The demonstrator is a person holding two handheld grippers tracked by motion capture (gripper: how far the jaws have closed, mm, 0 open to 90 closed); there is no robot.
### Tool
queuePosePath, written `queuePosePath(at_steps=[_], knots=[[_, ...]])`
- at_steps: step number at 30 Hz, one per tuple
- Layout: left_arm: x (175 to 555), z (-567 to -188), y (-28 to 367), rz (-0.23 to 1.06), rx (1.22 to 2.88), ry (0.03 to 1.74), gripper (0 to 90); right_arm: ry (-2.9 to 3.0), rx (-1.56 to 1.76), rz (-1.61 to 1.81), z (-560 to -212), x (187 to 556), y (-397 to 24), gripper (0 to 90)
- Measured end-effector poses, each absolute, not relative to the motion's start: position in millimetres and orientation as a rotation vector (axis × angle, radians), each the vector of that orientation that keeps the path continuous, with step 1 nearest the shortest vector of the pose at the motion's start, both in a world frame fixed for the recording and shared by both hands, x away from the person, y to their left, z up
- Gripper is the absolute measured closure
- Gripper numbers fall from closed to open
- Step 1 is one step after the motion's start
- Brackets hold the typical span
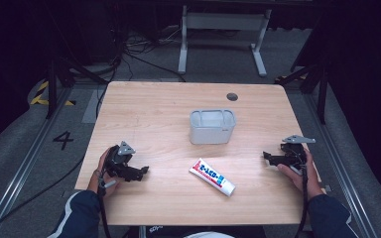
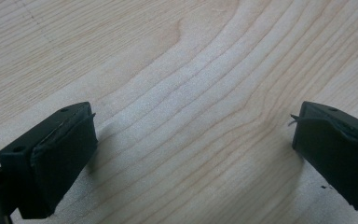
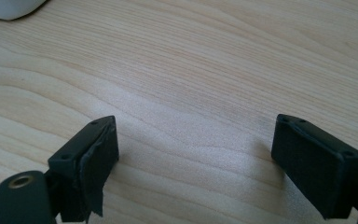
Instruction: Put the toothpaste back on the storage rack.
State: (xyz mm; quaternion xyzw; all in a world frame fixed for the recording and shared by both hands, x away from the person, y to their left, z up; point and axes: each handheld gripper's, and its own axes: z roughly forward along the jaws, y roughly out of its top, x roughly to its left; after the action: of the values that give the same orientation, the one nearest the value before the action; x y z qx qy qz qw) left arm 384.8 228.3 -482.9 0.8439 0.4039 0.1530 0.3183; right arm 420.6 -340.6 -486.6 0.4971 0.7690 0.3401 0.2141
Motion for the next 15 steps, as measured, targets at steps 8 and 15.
queuePosePath(at_steps=[8,15], knots=[[378.8,-483.0,232.9,0.390,2.225,1.049,0.3,2.162,1.361,0.939,-485.6,422.8,-342.6,14.9],[379.8,-483.4,235.6,0.383,2.233,1.014,0.1,2.184,1.355,0.936,-484.5,422.0,-344.1,15.6]])
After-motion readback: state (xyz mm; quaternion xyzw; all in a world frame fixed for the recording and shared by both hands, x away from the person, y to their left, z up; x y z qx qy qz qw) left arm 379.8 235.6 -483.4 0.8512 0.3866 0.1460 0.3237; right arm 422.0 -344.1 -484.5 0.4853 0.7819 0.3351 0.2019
